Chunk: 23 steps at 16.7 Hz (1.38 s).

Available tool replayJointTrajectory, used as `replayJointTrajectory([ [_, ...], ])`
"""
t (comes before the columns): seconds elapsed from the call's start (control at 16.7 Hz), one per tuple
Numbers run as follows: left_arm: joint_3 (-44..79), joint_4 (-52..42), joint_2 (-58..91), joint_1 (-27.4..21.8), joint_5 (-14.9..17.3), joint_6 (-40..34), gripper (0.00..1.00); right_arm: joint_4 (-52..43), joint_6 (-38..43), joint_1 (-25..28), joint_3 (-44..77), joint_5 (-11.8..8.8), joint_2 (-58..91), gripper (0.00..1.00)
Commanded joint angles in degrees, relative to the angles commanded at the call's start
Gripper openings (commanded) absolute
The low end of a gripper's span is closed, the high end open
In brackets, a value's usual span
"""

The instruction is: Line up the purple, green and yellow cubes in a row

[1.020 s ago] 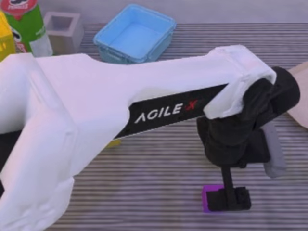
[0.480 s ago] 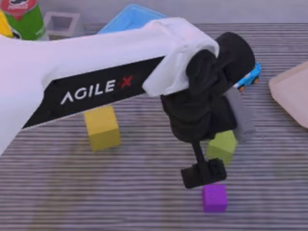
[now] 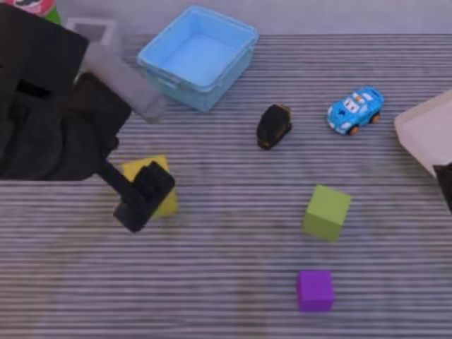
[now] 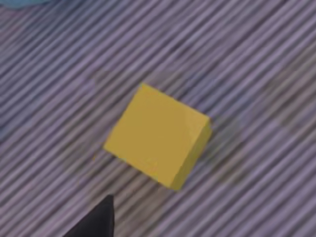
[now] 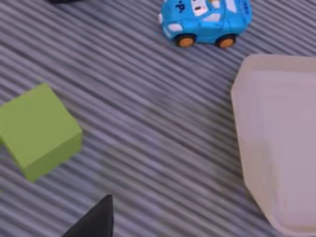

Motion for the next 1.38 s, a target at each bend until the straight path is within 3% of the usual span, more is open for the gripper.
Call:
replayJointTrajectory([
  [0.42,-36.5,21.9,-42.9,19.6,0.1,-10.0,1.0,-20.8,-11.3,9.3,27.8,-0.2,39.9,1.0],
  [0.72,-51.8,33.9,-62.4,28.4,0.5,-14.2,1.0,-30.0,-16.9,13.9,42.6,-0.1,57.2,1.0],
  [0.96,-56.4,38.7,-68.9,31.4,0.7,-15.7,1.0,-32.9,-18.8,15.5,47.9,0.0,63.0,1.0],
  [1.38,-56.5,38.8,-69.1,31.5,0.7,-15.7,1.0,-32.0,-18.9,15.3,47.4,0.0,63.6,1.0],
])
